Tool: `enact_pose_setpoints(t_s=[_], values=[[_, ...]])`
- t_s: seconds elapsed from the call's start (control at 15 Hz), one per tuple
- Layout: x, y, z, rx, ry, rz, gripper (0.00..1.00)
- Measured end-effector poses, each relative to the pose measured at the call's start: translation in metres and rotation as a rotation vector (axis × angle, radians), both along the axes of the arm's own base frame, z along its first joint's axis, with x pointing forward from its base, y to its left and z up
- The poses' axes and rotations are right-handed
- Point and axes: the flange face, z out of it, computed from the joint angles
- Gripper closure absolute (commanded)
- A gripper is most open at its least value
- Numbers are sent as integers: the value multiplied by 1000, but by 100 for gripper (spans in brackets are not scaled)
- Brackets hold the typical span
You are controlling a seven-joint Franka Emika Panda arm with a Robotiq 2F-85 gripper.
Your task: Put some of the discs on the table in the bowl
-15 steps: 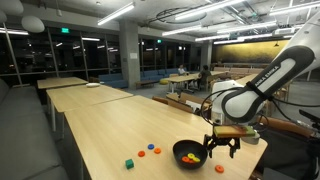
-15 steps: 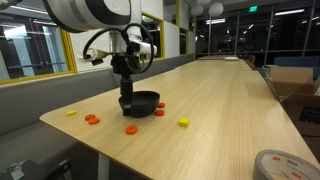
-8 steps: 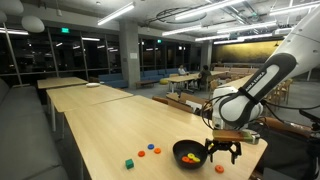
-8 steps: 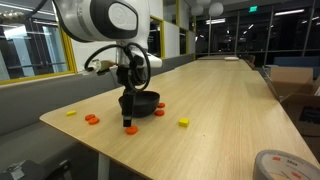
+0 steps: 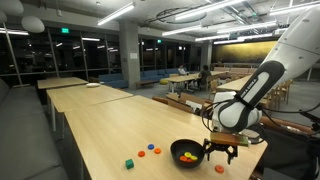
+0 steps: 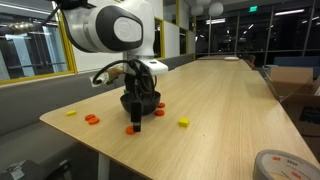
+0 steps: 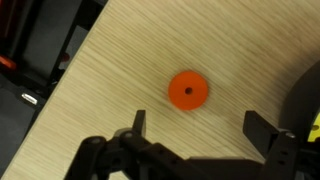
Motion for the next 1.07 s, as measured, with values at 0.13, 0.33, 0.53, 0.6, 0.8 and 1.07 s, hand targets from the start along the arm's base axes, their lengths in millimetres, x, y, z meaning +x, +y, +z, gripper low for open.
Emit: enact_pose_setpoints(t_s=[0.13, 0.33, 0.53, 0.6, 0.8, 1.07], values=[[3, -1, -5, -7, -22, -10, 0], [2, 0, -13, -17, -15, -12, 0], [0, 5, -17, -37, 5, 7, 0], [0, 8, -17, -46, 12, 18, 0], [-2, 21, -18, -74, 34, 56, 0], [-3, 40, -18, -102, 53, 95, 0]])
